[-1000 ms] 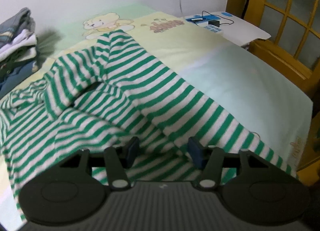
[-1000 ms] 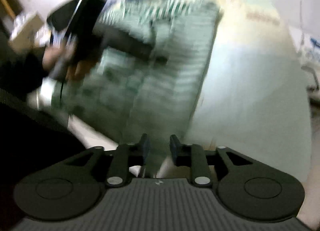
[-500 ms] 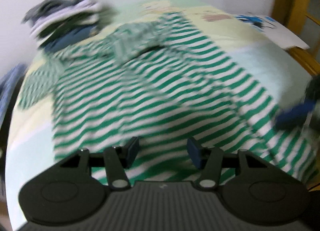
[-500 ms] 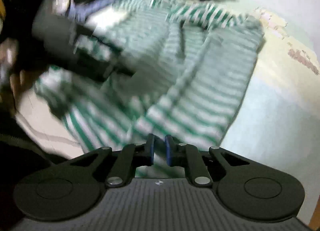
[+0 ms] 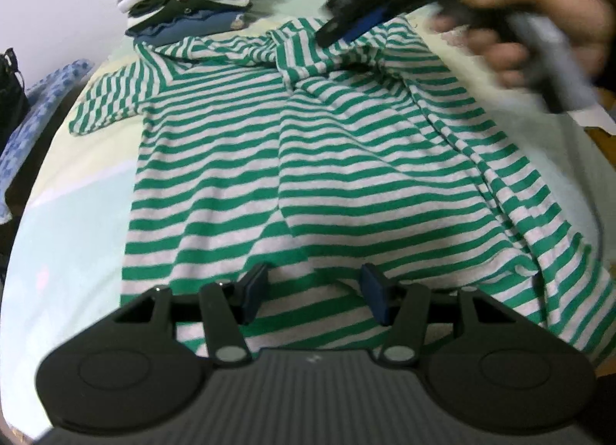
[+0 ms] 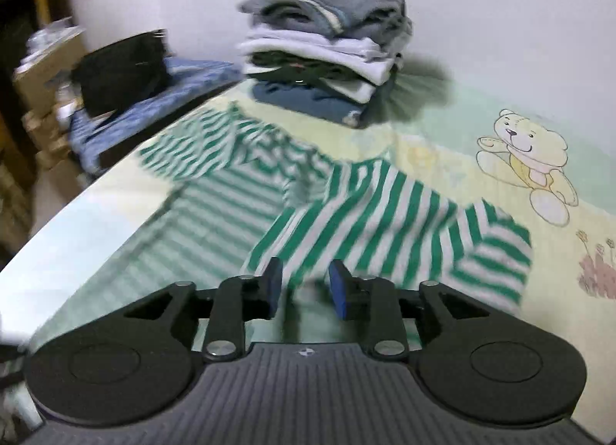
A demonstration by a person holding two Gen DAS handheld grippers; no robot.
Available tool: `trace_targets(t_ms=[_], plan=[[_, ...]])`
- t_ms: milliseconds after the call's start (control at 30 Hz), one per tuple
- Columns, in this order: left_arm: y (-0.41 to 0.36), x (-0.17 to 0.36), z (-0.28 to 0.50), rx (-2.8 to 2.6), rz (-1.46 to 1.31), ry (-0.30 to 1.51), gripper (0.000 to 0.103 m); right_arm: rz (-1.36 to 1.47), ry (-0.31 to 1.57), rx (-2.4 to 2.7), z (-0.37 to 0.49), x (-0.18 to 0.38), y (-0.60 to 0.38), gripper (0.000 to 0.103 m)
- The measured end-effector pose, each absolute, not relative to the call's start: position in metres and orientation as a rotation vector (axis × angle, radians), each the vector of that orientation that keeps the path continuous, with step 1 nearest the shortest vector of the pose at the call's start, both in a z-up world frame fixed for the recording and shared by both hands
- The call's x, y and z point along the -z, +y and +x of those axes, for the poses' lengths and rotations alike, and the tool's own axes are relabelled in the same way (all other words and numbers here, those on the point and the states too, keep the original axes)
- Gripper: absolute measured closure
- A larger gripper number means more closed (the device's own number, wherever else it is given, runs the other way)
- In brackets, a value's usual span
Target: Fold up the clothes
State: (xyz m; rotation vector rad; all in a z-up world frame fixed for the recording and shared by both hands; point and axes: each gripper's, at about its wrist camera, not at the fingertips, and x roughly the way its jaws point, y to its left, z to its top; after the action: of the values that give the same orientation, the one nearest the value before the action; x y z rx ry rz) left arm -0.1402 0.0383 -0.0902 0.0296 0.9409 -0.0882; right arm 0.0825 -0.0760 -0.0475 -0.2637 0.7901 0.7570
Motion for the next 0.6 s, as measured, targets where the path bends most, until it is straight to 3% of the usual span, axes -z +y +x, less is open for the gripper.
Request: trace_targets(t_ms=[167, 333, 400, 500, 600], plan=[[0.056, 0.086, -0.132, 0.118, 0.089, 0.920, 0.046, -0.261, 0.925, -0.682, 0.110, 0.081, -0.042, 0.073], [0.088, 0.091, -0.114, 0.163, 0.046, 0.933, 0.045, -0.375, 0.870, -0.671, 0.101, 0.053, -0.029, 0.073], [0.096, 0.093, -0.107, 0.180, 0.043, 0.936, 0.045, -0.422, 0.824, -0.669, 0.100, 0.038, -0.021, 0.067], [0.105, 0.093, -0.103, 0.213, 0.049, 0.919, 0.043, -0.480, 0.820, -0.639, 0.105, 0.026, -0.006, 0.067], [0.113, 0.093, -0.105, 0.191, 0.085, 0.872, 0.033, -0.416, 0.848, -0.672, 0.115, 0.017, 0.016, 0.067]])
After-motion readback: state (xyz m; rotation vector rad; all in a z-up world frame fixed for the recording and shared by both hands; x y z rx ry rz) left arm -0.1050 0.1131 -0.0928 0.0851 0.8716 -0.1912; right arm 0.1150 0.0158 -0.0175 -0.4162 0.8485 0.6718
